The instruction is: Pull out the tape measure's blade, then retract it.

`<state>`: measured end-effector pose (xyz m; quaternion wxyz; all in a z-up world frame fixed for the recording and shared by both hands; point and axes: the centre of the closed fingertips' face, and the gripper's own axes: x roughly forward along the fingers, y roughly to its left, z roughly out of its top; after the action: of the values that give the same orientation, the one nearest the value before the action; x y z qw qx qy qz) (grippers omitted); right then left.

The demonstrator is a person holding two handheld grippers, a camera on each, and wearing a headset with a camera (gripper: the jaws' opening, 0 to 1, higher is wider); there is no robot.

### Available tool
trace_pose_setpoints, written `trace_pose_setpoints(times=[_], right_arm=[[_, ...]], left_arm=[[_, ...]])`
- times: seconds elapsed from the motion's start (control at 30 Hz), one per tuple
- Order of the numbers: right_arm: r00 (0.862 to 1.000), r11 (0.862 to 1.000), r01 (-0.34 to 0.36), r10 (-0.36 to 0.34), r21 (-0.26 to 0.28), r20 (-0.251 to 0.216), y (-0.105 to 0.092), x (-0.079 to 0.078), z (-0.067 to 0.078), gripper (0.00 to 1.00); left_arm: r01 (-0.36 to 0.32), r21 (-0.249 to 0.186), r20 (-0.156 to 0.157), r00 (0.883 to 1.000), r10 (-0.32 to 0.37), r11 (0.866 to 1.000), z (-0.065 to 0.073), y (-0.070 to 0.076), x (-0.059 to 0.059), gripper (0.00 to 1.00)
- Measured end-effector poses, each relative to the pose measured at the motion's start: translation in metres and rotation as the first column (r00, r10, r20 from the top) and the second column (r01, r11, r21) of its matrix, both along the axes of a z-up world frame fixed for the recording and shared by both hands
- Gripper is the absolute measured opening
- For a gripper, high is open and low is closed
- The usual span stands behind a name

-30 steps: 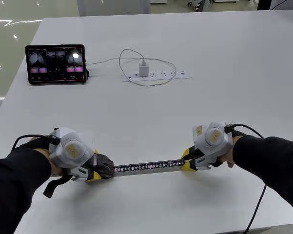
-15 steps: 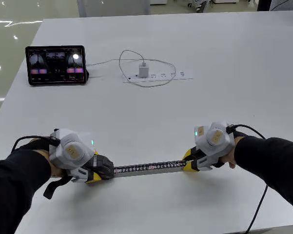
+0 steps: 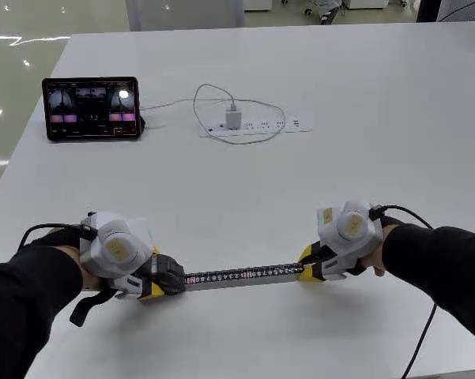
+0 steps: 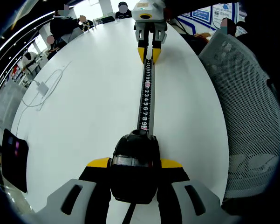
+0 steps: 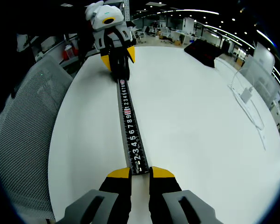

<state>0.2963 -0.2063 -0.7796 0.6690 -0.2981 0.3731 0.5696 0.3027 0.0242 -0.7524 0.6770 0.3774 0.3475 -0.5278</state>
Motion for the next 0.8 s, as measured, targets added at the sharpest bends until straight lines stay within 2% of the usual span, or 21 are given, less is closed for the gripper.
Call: trace_pose_setpoints(times=[0.8], right_arm=[[1.000,1.000,0.018,-0.018,-0.005,-0.005,-0.013,0.001,0.001,0.10]], left_arm=[[-0.002,0.000,0.001,1.000,0.002,1.000,0.000,0.000,0.000,0.32]])
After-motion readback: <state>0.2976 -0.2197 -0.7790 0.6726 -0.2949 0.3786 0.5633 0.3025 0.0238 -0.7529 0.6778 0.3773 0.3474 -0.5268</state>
